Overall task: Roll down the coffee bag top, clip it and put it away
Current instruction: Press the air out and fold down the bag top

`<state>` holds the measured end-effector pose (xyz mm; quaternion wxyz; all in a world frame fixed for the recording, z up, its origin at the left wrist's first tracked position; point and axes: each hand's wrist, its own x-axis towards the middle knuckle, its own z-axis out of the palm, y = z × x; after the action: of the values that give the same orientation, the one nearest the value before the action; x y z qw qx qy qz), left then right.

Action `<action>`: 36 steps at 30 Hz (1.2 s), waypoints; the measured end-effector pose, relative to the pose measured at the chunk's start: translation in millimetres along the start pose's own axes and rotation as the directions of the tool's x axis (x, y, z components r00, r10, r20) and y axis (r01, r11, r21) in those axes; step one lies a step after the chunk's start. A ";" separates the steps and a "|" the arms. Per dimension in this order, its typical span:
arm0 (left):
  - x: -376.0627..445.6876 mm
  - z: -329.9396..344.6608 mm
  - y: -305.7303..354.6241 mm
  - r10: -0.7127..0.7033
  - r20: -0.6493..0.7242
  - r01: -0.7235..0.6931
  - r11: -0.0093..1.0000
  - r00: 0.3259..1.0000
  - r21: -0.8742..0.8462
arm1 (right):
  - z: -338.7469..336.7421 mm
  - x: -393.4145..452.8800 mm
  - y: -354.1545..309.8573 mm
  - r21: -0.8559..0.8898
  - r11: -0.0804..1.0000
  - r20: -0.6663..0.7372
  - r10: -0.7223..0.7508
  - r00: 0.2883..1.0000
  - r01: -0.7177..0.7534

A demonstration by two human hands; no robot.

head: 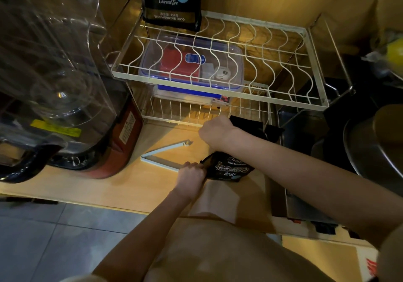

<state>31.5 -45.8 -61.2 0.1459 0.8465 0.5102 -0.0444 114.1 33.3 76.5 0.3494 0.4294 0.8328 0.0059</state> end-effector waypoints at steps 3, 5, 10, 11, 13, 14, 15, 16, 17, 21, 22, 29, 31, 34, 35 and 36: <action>0.0 -1.1 -0.8 0.008 0.014 -0.008 1.000 1.000 0.005 | -1.0 -3.1 6.8 -0.019 1.000 0.034 -0.024 0.999 0.025; -0.4 -2.1 0.5 0.003 -0.006 -0.003 1.000 1.000 -0.020 | -0.6 -7.4 13.0 -0.011 1.000 0.015 -0.021 1.000 0.021; -0.7 -5.1 1.9 -0.009 0.003 0.009 0.996 1.000 -0.085 | 2.0 -16.3 28.0 0.040 0.999 -0.149 0.001 0.989 0.005; -0.6 -4.9 1.2 -0.023 0.020 0.025 0.993 1.000 -0.113 | 2.1 -18.6 30.5 0.056 0.998 -0.169 0.012 0.985 -0.002; 0.4 -5.2 -1.1 -0.049 0.050 0.057 0.982 0.998 -0.180 | 2.2 -23.6 33.1 0.079 0.997 -0.205 0.028 0.978 -0.012; 1.8 -5.8 -2.6 -0.047 0.059 0.058 0.978 0.997 -0.200 | 2.2 -25.7 32.9 0.073 0.997 -0.226 0.025 0.974 -0.009; 3.8 -6.7 -4.0 -0.037 0.064 0.050 0.977 0.997 -0.208 | 1.9 -27.2 32.2 0.058 0.998 -0.245 0.015 0.969 -0.001; 5.9 -8.1 -5.4 -0.027 0.070 0.041 0.978 0.997 -0.206 | 1.3 -28.0 31.5 0.039 0.999 -0.257 0.001 0.966 0.009; 7.4 -9.6 -6.4 -0.022 0.080 0.037 0.979 0.997 -0.200 | 0.8 -28.5 31.1 0.022 1.000 -0.265 -0.012 0.964 0.018; 5.9 -18.0 -14.5 -0.098 0.055 0.110 0.948 0.994 -0.300 | -0.9 -30.3 33.1 0.029 0.999 -0.263 -0.016 0.965 0.024; 3.7 -20.2 -17.3 -0.150 -0.004 0.136 0.910 0.989 -0.392 | -1.2 -30.7 33.8 0.049 0.999 -0.262 -0.005 0.965 0.018; 7.2 -27.0 -0.4 -0.097 -0.238 -0.094 0.729 0.966 -0.678 | -2.9 -27.9 32.0 0.106 0.994 -0.253 0.021 0.967 0.006; 10.1 -21.9 2.4 -0.157 -0.196 -0.046 0.656 0.968 -0.753 | -3.0 -29.7 34.8 0.150 0.989 -0.226 0.038 0.973 -0.004; 11.5 -18.5 3.3 -0.194 -0.197 -0.034 0.623 0.961 -0.782 | -2.6 -33.6 39.1 0.237 0.971 -0.159 0.084 0.984 -0.044; 12.0 -19.0 3.8 -0.182 -0.208 -0.048 0.632 0.961 -0.773 | -2.2 -33.5 37.8 0.234 0.971 -0.155 0.094 0.984 -0.056; 12.4 -20.3 4.5 -0.170 -0.220 -0.060 0.646 0.961 -0.761 | -1.3 -32.3 34.6 0.209 0.976 -0.158 0.101 0.982 -0.066</action>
<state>39.8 -31.2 -43.7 0.4147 0.6883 0.5221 0.2858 150.4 32.2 106.9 0.2318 0.4954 0.8367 -0.0281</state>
